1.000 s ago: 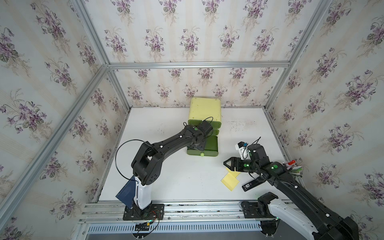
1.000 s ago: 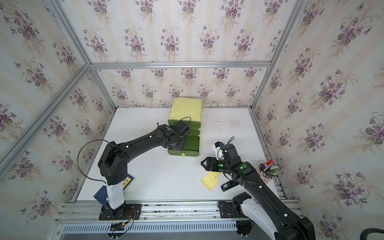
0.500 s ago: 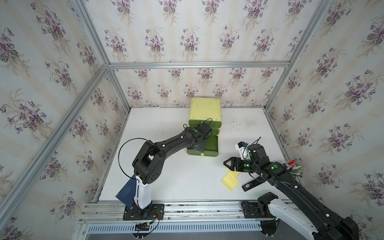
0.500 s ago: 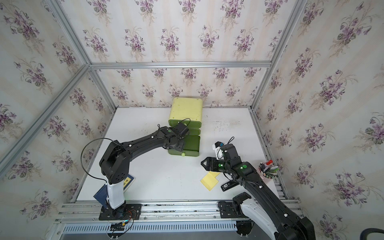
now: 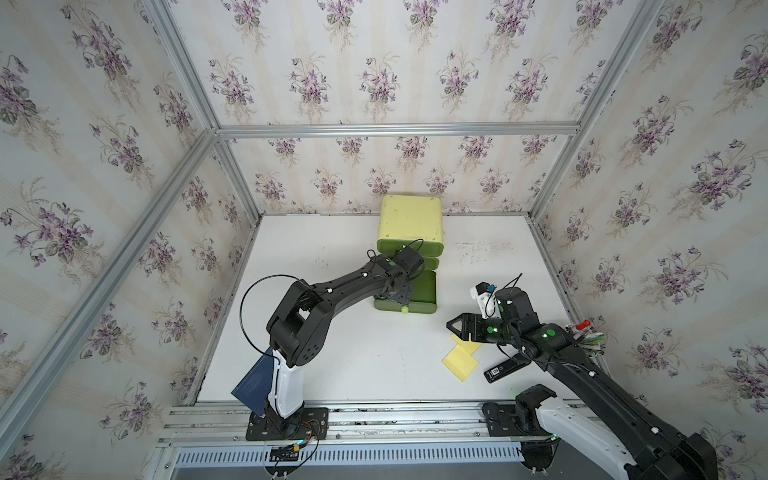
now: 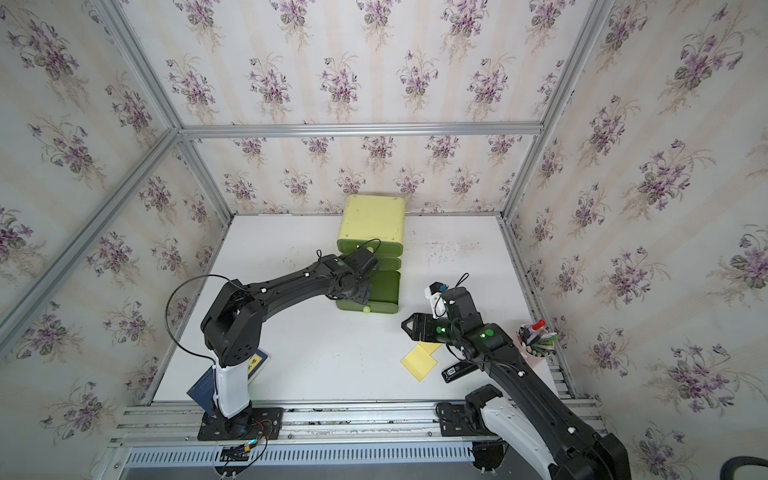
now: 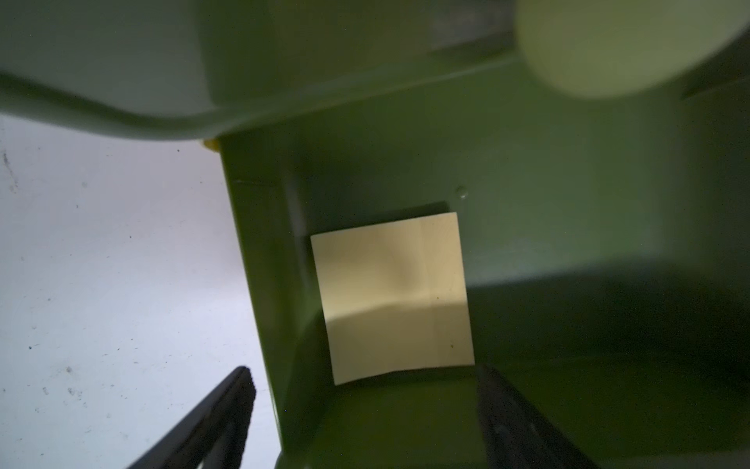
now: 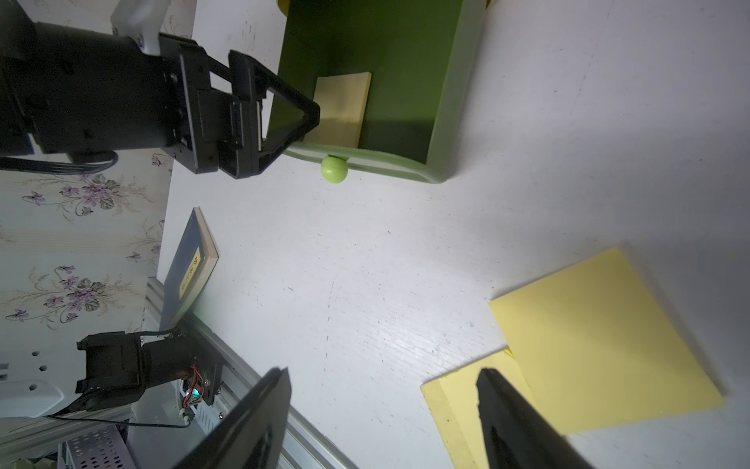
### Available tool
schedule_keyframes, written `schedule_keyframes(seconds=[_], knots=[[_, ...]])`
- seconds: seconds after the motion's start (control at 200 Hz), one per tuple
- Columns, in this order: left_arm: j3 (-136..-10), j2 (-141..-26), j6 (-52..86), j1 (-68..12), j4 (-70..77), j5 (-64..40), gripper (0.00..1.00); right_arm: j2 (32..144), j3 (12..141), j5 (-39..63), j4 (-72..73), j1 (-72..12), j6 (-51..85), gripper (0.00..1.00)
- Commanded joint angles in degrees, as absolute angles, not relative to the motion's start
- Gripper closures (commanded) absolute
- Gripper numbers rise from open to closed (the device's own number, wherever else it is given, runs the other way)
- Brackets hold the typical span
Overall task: Please put the sticky notes in the drawer by color
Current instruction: Place the sticky notes in the drawer.
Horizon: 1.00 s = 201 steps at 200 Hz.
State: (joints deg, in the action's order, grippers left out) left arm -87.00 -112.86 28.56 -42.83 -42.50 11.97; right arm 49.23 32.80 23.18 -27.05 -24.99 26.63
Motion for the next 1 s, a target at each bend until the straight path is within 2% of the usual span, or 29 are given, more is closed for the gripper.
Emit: schedule_keyframes(seconds=[0.0,0.13,0.56,0.694,0.799,0.999], knots=[[-87.11,-112.12,29.10,-42.89,-42.57,11.57,0.12,49.33,32.77,22.59,-26.19,-24.98,26.54,0.23],[-87.30,-110.56,29.74,-43.02,-42.94,9.93,0.10,49.56,32.73,22.41,-26.28,-24.98,26.50,0.23],[-76.01,-93.48,33.72,-43.68,-37.97,1.40,0.03,51.19,33.63,15.85,-30.49,-25.51,29.62,0.24],[-68.56,-87.33,35.57,-43.51,-32.72,-3.99,0.01,54.30,35.73,9.47,-39.24,-30.34,32.73,0.24],[-62.31,-82.09,36.72,-43.51,-29.61,-8.61,0.00,56.49,35.77,7.15,-41.96,-38.53,35.83,0.22],[-50.94,-71.78,39.99,-43.59,-24.98,-14.07,0.00,57.87,32.37,6.11,-40.86,-39.33,36.16,0.16]])
